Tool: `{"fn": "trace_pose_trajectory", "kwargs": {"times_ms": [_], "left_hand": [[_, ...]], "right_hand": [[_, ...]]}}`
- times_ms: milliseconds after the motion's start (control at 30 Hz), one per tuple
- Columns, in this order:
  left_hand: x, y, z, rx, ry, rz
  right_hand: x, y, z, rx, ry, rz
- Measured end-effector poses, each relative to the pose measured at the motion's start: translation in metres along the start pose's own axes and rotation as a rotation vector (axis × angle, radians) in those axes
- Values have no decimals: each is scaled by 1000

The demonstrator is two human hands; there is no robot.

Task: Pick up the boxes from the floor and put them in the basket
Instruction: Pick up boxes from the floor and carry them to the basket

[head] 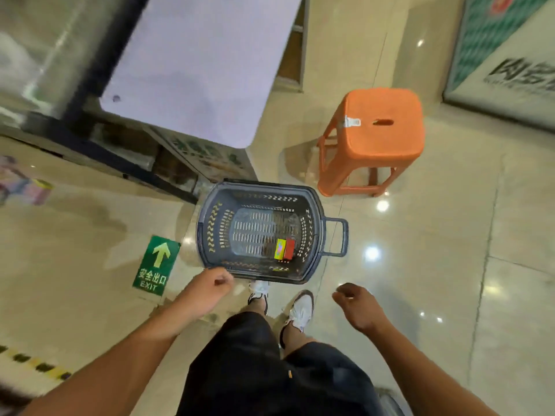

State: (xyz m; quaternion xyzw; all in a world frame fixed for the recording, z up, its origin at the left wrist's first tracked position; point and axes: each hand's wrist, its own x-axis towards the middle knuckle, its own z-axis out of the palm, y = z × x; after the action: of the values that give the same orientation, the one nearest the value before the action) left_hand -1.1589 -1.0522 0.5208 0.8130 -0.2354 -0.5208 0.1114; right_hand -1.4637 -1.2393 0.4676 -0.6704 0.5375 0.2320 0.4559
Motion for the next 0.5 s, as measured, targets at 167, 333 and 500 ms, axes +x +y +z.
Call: {"fn": "trace_pose_trajectory", "kwargs": {"times_ms": [167,333,500], "left_hand": [[-72,-53,-3,-177,124,-86],[-125,-146,15,-400,196,-258],[-169,-215,30,-570,267,-445]], "right_hand": [[-40,-26,-11,-210,-100,-109],[-50,-85,-7,-389,-146,-192],[-42,-188,20,-549,-179,-342]]}}
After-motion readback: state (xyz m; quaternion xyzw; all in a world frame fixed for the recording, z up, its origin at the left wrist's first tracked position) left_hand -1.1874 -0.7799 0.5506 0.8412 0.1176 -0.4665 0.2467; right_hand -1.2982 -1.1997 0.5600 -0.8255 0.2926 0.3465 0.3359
